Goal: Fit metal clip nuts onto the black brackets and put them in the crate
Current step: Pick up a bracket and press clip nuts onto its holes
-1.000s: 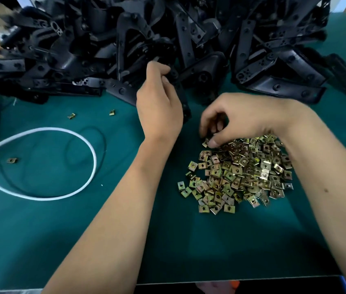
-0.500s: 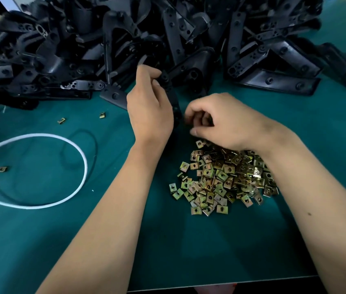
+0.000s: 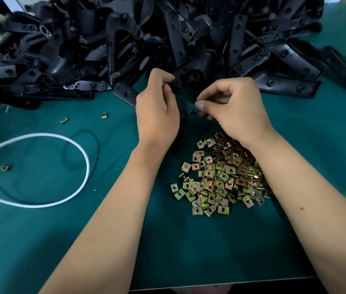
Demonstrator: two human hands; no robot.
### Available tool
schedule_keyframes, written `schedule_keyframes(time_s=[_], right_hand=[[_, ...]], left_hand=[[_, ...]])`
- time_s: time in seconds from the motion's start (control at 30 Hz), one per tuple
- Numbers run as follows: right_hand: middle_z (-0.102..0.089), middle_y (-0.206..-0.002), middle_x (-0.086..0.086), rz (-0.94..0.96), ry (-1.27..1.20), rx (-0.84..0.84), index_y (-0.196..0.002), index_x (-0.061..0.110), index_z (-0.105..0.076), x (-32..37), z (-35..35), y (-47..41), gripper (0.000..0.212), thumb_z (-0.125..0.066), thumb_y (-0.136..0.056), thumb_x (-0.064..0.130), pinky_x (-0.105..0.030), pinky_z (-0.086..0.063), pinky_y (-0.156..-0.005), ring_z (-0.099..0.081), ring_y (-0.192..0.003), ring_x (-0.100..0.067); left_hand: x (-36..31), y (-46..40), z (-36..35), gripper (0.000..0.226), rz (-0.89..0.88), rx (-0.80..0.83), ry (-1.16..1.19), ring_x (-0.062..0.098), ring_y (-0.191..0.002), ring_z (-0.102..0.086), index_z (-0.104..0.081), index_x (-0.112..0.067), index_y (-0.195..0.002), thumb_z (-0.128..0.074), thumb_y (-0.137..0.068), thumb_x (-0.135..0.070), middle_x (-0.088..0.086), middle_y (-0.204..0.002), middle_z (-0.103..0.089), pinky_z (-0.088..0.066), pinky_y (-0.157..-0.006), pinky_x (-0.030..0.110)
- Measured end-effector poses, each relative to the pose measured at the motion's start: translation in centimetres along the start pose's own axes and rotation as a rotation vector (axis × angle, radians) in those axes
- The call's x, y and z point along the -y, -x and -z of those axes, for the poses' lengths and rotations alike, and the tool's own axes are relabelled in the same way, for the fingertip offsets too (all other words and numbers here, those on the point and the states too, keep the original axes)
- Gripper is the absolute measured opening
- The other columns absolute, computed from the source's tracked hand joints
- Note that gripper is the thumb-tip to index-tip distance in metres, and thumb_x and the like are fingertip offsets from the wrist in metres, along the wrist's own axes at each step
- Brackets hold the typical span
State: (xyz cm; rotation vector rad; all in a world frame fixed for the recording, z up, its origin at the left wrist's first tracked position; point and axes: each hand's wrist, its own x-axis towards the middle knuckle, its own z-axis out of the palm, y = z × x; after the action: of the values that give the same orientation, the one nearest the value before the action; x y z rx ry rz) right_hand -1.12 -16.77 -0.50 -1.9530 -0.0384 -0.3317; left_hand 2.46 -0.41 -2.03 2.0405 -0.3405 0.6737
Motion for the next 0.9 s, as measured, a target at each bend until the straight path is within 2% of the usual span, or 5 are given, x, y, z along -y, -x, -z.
schedule_keyframes(time_s=[0.1,0.27,0.4,0.63,0.9], right_hand=[[-0.077,-0.075,-0.007,-0.069,-0.218,-0.068,-0.089,0.008,-0.078,0.2,-0.1,0.0,0.006,-0.082,-0.085,0.007,-0.021,-0.052,-0.055,-0.074,-0.065,-0.016],[-0.076,-0.082,-0.013,-0.248,-0.602,-0.084,-0.093,0.000,-0.076,0.5,-0.7,0.0,0.008,-0.074,-0.088,-0.006,-0.025,-0.059,-0.072,-0.076,-0.078,-0.023],[-0.077,-0.084,-0.012,-0.302,-0.560,-0.072,-0.095,0.002,-0.074,0.6,-0.9,0.0,0.013,-0.078,-0.085,-0.004,-0.026,-0.060,-0.066,-0.074,-0.073,-0.021],[-0.076,-0.078,-0.008,-0.340,-0.590,-0.078,-0.088,0.004,-0.074,0.7,-1.1,0.1,0.011,-0.079,-0.083,-0.005,-0.024,-0.059,-0.067,-0.073,-0.072,-0.018],[-0.076,-0.085,-0.012,-0.382,-0.655,-0.061,-0.092,0.001,-0.073,0.7,-0.9,-0.1,0.011,-0.076,-0.084,-0.006,-0.022,-0.059,-0.068,-0.073,-0.073,-0.019]], left_hand=[[-0.1,0.1,-0.1,0.021,-0.024,0.022,0.001,0.009,-0.062,-0.046,-0.059,-0.006,-0.110,-0.041,-0.100,-0.005,-0.005,-0.073,-0.056,-0.037,-0.060,0.029],[-0.5,0.3,-0.3,0.020,-0.088,0.037,-0.004,0.010,-0.064,-0.049,-0.060,-0.005,-0.111,-0.043,-0.100,-0.004,-0.002,-0.074,-0.059,-0.041,-0.061,0.031],[-0.5,0.3,-0.3,0.019,-0.101,0.037,-0.006,0.013,-0.066,-0.051,-0.060,-0.006,-0.111,-0.043,-0.100,-0.006,-0.001,-0.075,-0.060,-0.043,-0.062,0.034],[-0.5,0.2,-0.4,0.019,-0.152,0.058,-0.003,0.018,-0.068,-0.054,-0.060,-0.007,-0.110,-0.044,-0.100,-0.007,0.001,-0.076,-0.062,-0.046,-0.062,0.042],[-0.4,0.3,-0.4,0.018,-0.123,0.050,0.006,0.014,-0.062,-0.048,-0.059,-0.007,-0.109,-0.044,-0.101,-0.006,-0.001,-0.074,-0.058,-0.044,-0.058,0.040]])
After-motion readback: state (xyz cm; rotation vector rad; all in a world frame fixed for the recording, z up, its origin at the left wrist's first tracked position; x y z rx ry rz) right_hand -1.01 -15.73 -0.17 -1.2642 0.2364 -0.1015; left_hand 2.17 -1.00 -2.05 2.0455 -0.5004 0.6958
